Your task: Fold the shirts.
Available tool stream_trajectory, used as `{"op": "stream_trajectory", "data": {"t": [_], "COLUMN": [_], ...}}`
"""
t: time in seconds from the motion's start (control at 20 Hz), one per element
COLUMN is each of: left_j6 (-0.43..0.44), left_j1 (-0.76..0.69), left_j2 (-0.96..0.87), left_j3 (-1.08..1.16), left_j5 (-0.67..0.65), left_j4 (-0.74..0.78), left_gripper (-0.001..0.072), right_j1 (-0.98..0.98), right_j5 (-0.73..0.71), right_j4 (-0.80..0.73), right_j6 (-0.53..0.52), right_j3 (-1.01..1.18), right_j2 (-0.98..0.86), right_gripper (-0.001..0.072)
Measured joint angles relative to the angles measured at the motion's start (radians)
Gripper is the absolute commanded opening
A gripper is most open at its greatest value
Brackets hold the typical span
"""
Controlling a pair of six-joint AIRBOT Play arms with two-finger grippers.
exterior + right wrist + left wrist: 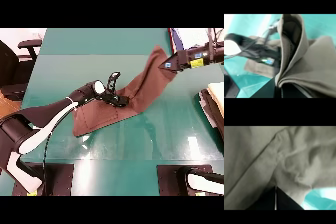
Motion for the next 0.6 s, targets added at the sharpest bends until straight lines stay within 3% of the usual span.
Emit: {"op": "stream_trajectory", "data": {"t": [0.35, 0.6], "left_j6": [-0.043, -0.048], "left_j1": [0.057, 0.244], "left_j2": [0.042, 0.296], "left_j3": [0.012, 0.016], "left_j5": [0.01, -0.059], "left_j4": [0.025, 0.175], "left_gripper": [0.0021, 0.0022], "right_j1": [0.144, 0.296], "right_j5": [-0.056, -0.138], "right_j4": [0.093, 0.126], "right_j6": [0.019, 0.016], "right_j3": [0.019, 0.02], "right_j2": [0.003, -0.008], "right_gripper": [0.0016, 0.0017]}}
